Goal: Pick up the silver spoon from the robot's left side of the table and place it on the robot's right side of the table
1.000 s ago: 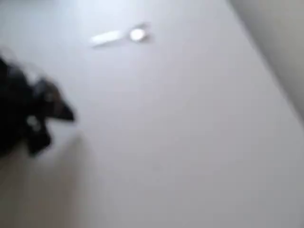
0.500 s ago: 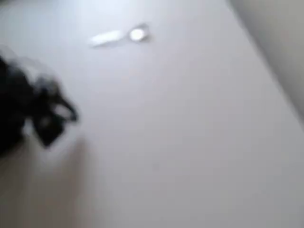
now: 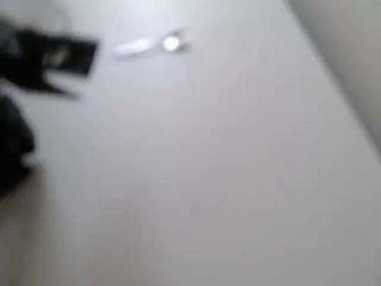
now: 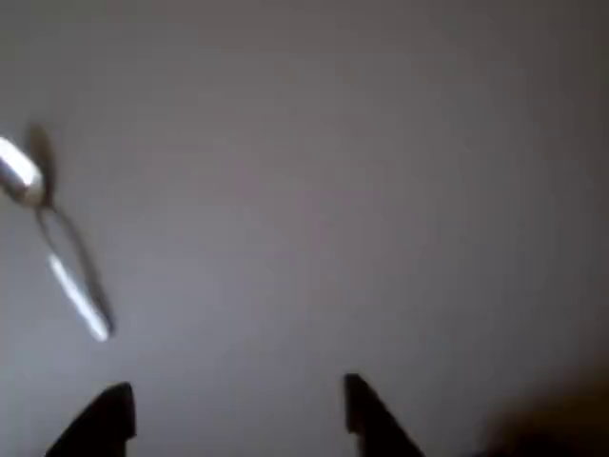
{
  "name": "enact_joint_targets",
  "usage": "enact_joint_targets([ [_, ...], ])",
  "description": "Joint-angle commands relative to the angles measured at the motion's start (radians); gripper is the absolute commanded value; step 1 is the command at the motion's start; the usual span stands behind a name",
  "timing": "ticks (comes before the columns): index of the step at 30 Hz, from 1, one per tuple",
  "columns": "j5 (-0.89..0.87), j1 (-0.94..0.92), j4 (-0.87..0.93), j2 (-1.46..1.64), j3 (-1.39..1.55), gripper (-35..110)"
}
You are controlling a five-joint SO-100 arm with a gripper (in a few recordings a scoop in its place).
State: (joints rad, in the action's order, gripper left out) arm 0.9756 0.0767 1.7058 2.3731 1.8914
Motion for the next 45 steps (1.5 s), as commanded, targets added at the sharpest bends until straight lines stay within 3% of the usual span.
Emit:
enact_joint_targets([
  [1, 0.011, 0.083, 0.135, -0.446, -0.515, 28],
  [11, 0.028, 0.249, 0.121, -0.897, -0.781, 30],
  [17, 0.015, 0.276, 0.13, -1.152, -1.085, 30],
  [45, -0.087, 0.448, 0.12, -1.743, -1.69, 33],
])
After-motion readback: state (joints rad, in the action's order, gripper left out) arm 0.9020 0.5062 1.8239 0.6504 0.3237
